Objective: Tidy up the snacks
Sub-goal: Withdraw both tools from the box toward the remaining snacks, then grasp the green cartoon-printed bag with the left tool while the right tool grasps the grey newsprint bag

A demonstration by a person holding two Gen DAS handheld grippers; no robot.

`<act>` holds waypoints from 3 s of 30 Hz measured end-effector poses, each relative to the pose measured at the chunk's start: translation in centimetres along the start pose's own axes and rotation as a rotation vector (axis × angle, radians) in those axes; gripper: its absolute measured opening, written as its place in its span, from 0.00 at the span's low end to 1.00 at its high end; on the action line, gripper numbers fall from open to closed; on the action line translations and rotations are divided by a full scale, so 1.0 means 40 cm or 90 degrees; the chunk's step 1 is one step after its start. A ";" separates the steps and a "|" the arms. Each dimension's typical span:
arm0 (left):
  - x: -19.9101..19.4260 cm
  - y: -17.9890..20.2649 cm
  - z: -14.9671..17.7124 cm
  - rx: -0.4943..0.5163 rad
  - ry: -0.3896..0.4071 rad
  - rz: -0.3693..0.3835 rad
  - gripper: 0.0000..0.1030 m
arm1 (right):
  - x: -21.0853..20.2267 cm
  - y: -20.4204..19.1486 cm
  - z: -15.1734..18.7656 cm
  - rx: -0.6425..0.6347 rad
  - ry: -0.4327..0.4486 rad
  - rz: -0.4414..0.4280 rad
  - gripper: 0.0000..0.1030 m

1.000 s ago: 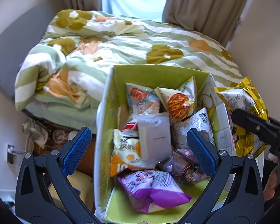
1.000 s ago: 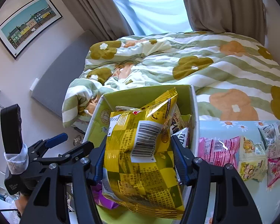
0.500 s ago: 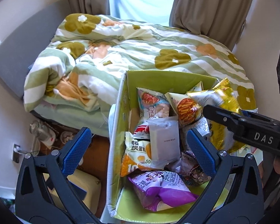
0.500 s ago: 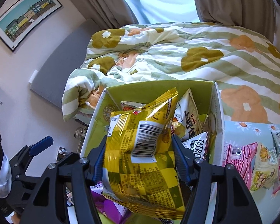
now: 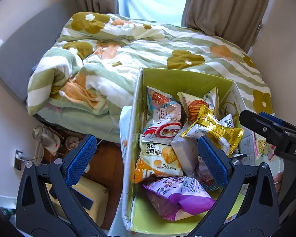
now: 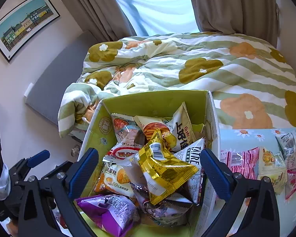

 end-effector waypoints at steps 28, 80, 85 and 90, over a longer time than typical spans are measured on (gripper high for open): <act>-0.193 0.475 0.036 0.027 0.065 0.033 0.98 | -0.450 0.327 -0.043 -0.020 0.119 0.035 1.00; 0.389 1.017 0.267 0.134 -0.170 0.051 0.79 | 0.000 0.945 0.105 0.111 -0.130 -0.037 1.00; 0.374 1.024 0.266 0.141 -0.166 0.063 0.72 | 0.014 0.937 0.112 0.100 -0.127 -0.031 0.88; 0.355 1.023 0.269 0.148 -0.163 0.064 0.70 | 0.016 0.934 0.128 0.106 -0.129 -0.036 0.74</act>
Point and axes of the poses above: each gripper's, at about its wrist camera, not at the fingertips, and x roughly the way its jaws point, y to its right, z to its underside, the point moved 9 cm from there along x, roughly the way its jaws point, and after that the axes turned 5 degrees about y, right-handed, at the moved point
